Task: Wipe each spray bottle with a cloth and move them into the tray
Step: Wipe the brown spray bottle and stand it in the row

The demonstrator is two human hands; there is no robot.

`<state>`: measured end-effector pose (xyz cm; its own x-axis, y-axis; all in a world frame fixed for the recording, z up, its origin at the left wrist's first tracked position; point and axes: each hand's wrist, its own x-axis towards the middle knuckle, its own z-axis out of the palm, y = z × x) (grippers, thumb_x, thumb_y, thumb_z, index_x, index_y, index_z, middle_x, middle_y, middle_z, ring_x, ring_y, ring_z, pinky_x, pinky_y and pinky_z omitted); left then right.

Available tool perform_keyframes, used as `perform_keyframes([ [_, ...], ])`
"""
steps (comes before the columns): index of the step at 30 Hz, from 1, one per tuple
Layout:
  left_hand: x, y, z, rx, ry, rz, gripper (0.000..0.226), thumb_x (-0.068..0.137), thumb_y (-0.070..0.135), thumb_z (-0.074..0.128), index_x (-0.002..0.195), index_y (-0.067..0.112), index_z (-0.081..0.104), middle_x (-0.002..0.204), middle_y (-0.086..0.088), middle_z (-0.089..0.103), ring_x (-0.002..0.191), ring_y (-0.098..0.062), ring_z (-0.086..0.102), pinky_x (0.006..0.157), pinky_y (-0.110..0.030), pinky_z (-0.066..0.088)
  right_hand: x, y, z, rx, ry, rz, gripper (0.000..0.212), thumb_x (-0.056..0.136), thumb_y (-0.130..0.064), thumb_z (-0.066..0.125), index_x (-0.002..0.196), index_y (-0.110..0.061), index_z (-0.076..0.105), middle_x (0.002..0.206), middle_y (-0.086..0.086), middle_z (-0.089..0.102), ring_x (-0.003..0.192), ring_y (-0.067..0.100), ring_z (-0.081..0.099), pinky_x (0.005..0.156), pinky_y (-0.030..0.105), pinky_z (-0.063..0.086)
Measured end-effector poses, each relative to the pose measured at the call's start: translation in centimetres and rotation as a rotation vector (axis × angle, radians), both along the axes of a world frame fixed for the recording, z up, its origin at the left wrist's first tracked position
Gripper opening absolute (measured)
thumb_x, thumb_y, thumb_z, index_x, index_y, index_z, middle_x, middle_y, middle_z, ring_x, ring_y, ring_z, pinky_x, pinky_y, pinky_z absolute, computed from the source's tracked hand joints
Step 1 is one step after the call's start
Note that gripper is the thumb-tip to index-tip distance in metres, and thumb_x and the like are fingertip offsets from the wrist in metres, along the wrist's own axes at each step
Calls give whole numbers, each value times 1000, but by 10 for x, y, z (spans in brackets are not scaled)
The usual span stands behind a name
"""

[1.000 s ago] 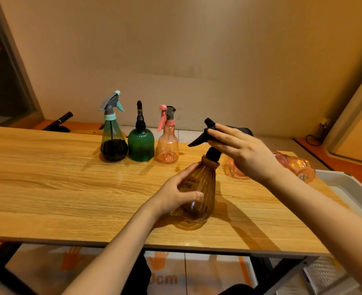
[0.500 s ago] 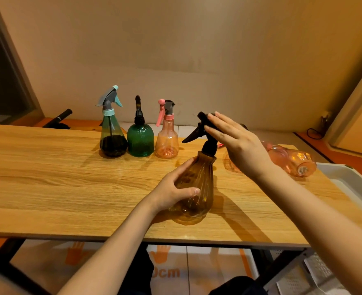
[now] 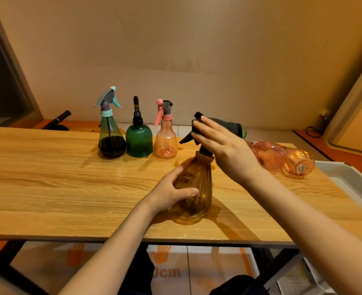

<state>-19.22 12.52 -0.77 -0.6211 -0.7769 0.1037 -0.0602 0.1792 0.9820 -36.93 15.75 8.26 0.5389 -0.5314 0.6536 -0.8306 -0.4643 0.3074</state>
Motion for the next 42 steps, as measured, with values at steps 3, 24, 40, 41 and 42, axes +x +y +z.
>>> perform_keyframes([
  [3,0,-1,0,-7,-3,29,89,64,39,75,138,39,27,124,26,42,109,10,50,86,-10,45,-5,5,-20,72,34,-23,47,83,1,30,120,0,59,130,18,53,125,33,46,99,46,42],
  [24,1,3,3,-49,9,-41,78,60,45,72,127,52,34,130,20,44,111,11,54,85,-13,47,-30,20,-18,-22,-143,34,54,71,27,55,119,2,59,129,19,53,125,32,45,101,42,41],
  [40,11,-5,-7,-46,-31,0,83,59,54,71,129,56,27,146,7,34,130,-8,42,104,-29,44,-8,28,-73,38,-423,61,54,75,20,57,125,-1,54,133,14,49,125,28,46,105,37,38],
  [41,12,-6,-5,-62,-56,9,82,59,55,70,128,57,27,144,9,32,129,-5,41,102,-24,45,-4,29,-77,57,-418,90,49,81,13,52,127,-4,50,135,12,46,127,26,44,107,36,36],
  [42,13,-7,-2,-70,-72,18,81,58,56,68,127,55,26,141,11,32,126,-1,40,97,-17,45,-1,31,-81,81,-413,107,46,85,7,48,129,-6,47,137,11,44,130,25,41,108,34,34],
])
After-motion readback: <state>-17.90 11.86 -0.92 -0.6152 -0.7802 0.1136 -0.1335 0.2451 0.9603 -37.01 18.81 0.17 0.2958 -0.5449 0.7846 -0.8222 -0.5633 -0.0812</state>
